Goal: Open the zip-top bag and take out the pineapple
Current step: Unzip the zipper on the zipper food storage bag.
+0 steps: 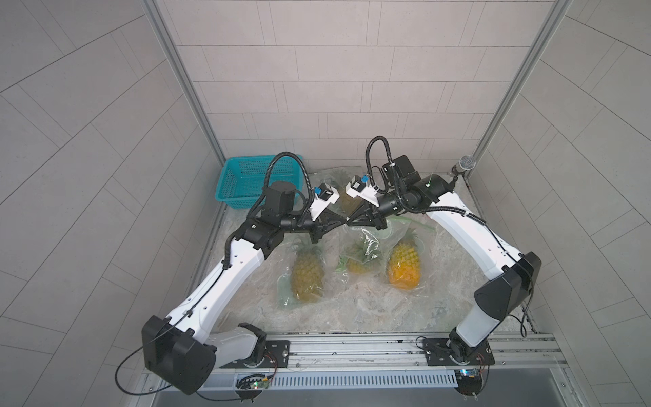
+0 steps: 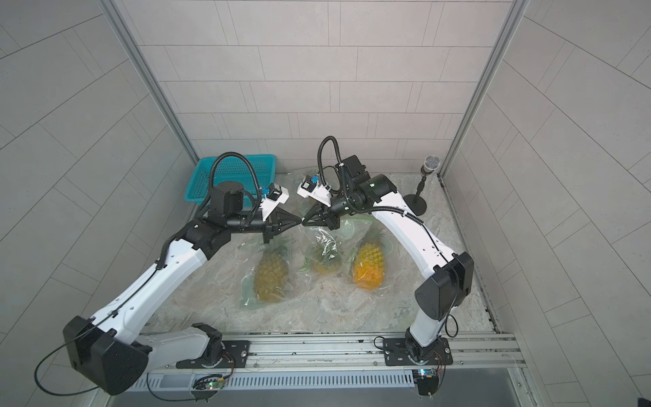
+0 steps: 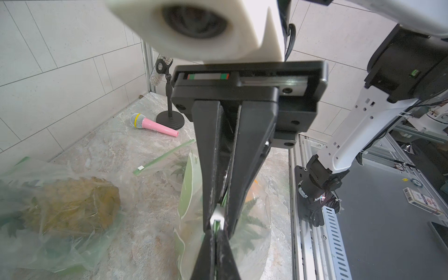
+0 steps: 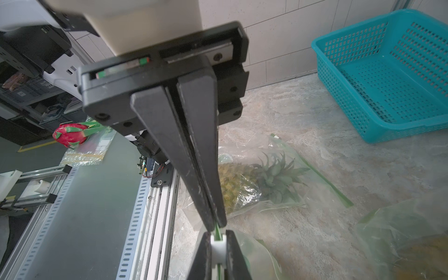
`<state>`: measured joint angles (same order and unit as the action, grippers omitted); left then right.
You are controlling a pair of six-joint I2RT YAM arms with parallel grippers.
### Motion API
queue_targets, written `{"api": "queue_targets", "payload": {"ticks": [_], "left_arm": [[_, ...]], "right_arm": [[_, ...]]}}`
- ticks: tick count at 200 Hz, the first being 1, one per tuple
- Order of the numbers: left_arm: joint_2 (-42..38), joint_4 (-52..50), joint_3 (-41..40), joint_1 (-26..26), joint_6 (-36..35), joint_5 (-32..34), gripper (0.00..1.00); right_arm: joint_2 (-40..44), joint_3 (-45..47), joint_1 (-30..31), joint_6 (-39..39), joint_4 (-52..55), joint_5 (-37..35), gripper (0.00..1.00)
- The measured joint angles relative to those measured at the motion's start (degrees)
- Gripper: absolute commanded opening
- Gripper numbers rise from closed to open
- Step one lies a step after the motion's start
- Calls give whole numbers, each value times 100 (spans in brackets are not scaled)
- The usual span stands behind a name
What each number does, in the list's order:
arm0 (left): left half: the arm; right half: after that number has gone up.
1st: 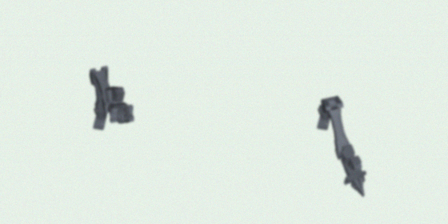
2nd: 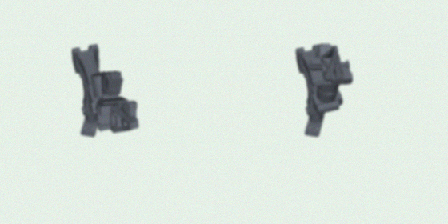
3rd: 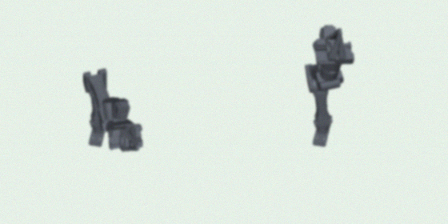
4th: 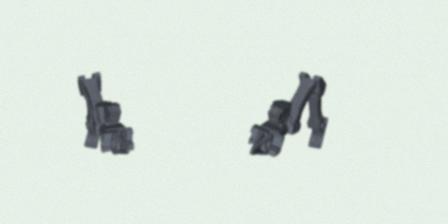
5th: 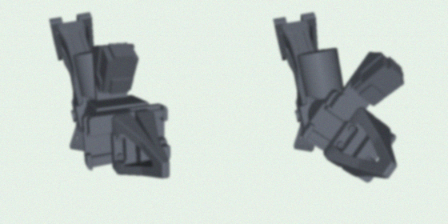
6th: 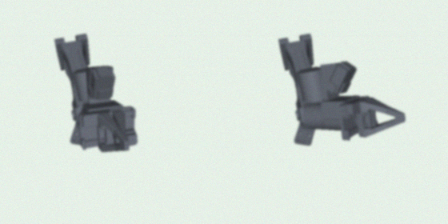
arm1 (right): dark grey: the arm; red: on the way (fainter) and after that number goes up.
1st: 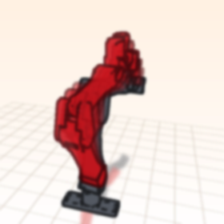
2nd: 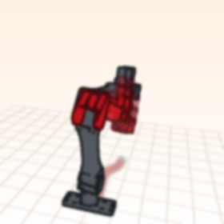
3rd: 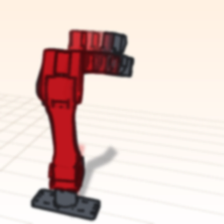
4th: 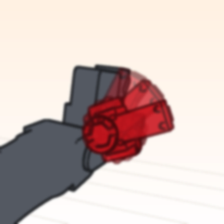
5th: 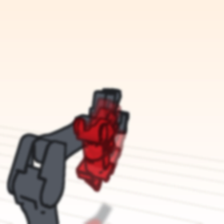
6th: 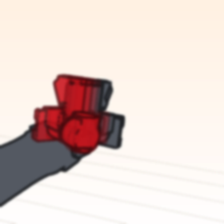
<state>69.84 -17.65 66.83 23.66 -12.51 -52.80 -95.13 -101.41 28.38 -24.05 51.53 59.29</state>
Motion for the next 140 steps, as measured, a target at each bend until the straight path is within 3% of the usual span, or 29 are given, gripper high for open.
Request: {"api": "queue_targets", "payload": {"ticks": [56,140], "left_arm": [[-94,22,0,37,-7,365,0],[-339,55,-168,66,118,1073,0]], "right_arm": [[199,256,-96,195,-317,-203,7],[299,240,-181,59,26,-855,7]]}}
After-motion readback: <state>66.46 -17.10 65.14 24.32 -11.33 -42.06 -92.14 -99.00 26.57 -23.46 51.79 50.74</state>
